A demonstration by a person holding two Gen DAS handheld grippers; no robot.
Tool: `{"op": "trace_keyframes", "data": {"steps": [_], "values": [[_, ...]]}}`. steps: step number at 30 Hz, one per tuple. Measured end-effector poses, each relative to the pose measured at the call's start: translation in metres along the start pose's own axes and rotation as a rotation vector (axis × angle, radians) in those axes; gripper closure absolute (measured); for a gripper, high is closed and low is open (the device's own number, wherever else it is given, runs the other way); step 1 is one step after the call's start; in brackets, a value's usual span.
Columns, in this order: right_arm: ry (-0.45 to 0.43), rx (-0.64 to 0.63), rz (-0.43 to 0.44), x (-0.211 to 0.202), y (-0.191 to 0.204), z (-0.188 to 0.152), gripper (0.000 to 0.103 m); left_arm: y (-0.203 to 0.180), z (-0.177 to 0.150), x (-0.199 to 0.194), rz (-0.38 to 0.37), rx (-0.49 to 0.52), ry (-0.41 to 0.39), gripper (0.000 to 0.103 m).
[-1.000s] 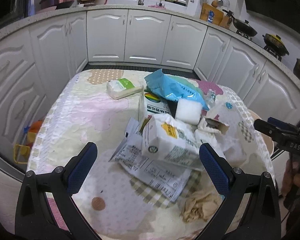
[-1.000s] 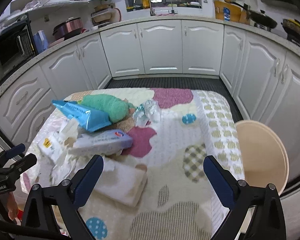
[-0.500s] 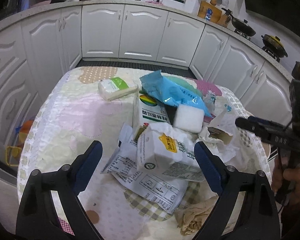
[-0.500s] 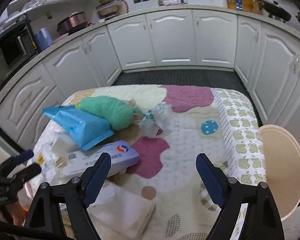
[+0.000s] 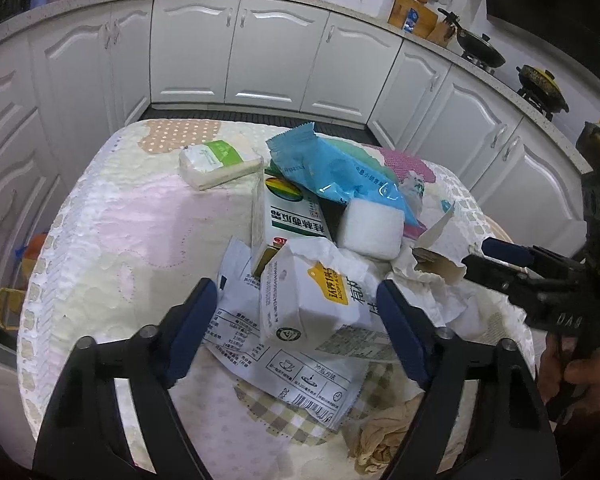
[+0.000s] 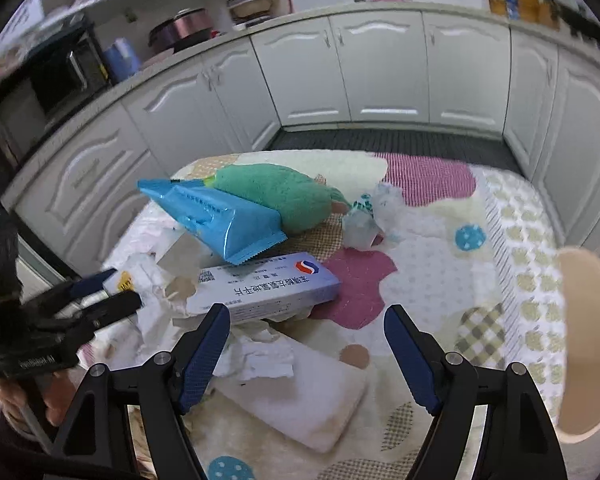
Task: Collect trash
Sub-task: 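Move the left tool toward the white tissue while the right tool approaches the clear wrapper, then grasp the white tissue with the left tool while the right tool grasps the clear plastic wrapper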
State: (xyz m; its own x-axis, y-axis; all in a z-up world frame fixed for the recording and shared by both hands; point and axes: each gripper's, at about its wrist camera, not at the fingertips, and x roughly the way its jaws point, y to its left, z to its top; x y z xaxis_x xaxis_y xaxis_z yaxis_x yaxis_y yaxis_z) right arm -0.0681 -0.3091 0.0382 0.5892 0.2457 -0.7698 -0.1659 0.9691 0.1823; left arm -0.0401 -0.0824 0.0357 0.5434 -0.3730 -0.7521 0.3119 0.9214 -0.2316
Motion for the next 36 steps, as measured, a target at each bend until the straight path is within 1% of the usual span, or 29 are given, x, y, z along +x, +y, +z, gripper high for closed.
{"op": "trace_keyframes", "data": {"steps": [1, 4, 9, 12, 15, 18, 21, 22, 23, 24, 25, 27, 28, 29, 30, 33, 36], "values": [[0.002, -0.017, -0.010, 0.002, 0.001, -0.002, 0.025, -0.001, 0.000, 0.001, -0.002, 0.002, 0.005, 0.031], [0.038, -0.026, -0.040, 0.015, -0.007, -0.006, 0.025, 0.000, 0.000, 0.001, -0.010, 0.007, 0.005, 0.032], [0.086, -0.018, -0.027, 0.036, -0.017, -0.001, 0.026, 0.000, 0.002, 0.001, -0.008, 0.005, 0.004, 0.032], [0.064, 0.020, -0.024, 0.037, -0.026, 0.006, 0.027, 0.000, 0.003, 0.002, -0.011, -0.003, 0.008, 0.032], [0.036, 0.108, -0.018, 0.041, -0.047, 0.022, 0.027, -0.001, 0.004, 0.004, -0.019, -0.019, 0.017, 0.032], [0.025, 0.136, -0.071, 0.053, -0.058, 0.039, 0.027, 0.001, 0.005, 0.007, -0.031, -0.037, 0.028, 0.032], [0.022, 0.157, -0.081, 0.067, -0.062, 0.054, 0.027, -0.002, 0.004, 0.010, -0.034, -0.029, 0.033, 0.032], [0.028, 0.156, -0.080, 0.075, -0.064, 0.059, 0.030, -0.004, 0.003, 0.011, -0.039, -0.023, 0.035, 0.041], [0.035, 0.153, -0.063, 0.082, -0.063, 0.062, 0.041, -0.005, 0.003, 0.012, -0.051, -0.018, 0.037, 0.044], [0.042, 0.158, -0.036, 0.087, -0.063, 0.063, 0.046, -0.007, 0.003, 0.011, -0.048, -0.017, 0.031, 0.046], [0.054, 0.173, -0.021, 0.092, -0.064, 0.062, 0.055, -0.007, 0.004, 0.009, -0.045, -0.019, 0.021, 0.050], [0.044, 0.188, -0.012, 0.089, -0.064, 0.059, 0.062, -0.004, 0.004, 0.003, -0.051, -0.038, 0.010, 0.059], [0.034, 0.188, -0.014, 0.085, -0.065, 0.057, 0.070, -0.002, 0.004, 0.001, -0.058, -0.047, 0.008, 0.062], [0.027, 0.186, -0.014, 0.080, -0.065, 0.055, 0.081, 0.001, 0.005, -0.003, -0.074, -0.059, 0.011, 0.064], [0.020, 0.185, -0.011, 0.073, -0.065, 0.053, 0.084, 0.003, 0.005, -0.006, -0.089, -0.067, 0.018, 0.065], [-0.007, 0.182, -0.011, 0.056, -0.067, 0.044, 0.084, 0.006, 0.003, -0.015, -0.102, -0.070, 0.031, 0.067], [-0.028, 0.187, -0.002, 0.041, -0.068, 0.037, 0.085, 0.002, -0.003, -0.022, -0.101, -0.058, 0.021, 0.067]]}}
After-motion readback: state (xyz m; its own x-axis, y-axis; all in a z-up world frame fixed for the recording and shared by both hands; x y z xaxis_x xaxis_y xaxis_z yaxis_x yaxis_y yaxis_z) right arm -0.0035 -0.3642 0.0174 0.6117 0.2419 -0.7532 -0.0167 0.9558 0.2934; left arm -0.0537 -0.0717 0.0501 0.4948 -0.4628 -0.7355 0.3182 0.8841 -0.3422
